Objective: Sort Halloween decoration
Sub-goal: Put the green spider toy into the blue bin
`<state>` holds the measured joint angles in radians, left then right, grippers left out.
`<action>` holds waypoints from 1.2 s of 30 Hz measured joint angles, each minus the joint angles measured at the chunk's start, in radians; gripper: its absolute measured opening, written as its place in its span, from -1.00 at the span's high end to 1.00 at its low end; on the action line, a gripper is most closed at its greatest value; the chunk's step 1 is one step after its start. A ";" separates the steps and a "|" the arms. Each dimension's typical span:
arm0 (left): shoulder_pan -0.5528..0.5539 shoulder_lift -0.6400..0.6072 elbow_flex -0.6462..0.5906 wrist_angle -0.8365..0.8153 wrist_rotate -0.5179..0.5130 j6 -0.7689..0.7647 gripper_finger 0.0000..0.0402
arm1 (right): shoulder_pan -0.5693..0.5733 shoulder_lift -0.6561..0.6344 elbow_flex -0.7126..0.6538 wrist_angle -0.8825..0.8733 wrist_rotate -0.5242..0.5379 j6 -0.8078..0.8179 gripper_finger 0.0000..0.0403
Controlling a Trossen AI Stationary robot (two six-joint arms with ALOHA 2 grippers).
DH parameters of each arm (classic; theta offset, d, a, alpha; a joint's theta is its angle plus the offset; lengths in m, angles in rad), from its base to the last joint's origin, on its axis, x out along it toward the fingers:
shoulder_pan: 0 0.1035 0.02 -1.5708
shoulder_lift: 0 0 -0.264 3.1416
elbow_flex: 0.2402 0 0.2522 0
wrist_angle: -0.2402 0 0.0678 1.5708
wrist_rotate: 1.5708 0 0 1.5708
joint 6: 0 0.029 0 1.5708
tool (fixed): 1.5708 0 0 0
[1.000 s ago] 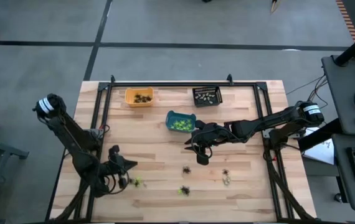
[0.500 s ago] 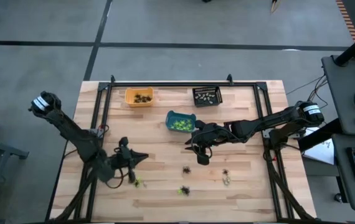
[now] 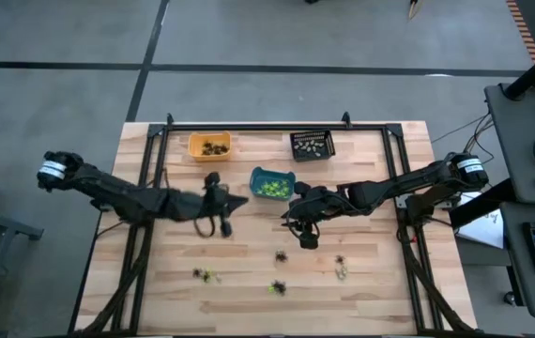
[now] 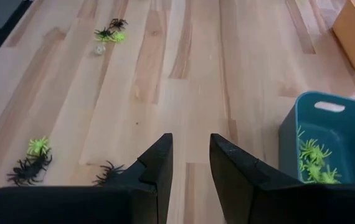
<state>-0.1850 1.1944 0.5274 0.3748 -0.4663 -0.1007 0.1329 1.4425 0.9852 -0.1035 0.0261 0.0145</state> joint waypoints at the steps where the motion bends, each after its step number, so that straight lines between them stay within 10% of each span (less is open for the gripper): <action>1: 0.042 0.015 0.000 0.028 0.048 0.020 1.00 | 0.000 0.000 0.000 0.000 0.000 -0.010 0.53; 10: 0.316 0.246 0.000 0.326 0.301 0.076 1.00 | -0.002 -0.002 0.000 -0.003 0.000 -0.031 0.53; 27: 0.353 0.493 0.000 0.534 0.274 -0.025 0.98 | -0.002 -0.003 0.000 -0.028 0.001 0.129 0.53; 36: 0.353 0.493 0.000 0.534 0.273 -0.041 0.66 | -0.002 -0.003 0.000 -0.028 0.001 0.239 0.53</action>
<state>0.1684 1.6878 0.5278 0.9092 -0.1936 -0.1412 0.1307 1.4395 0.9852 -0.1318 0.0269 0.2532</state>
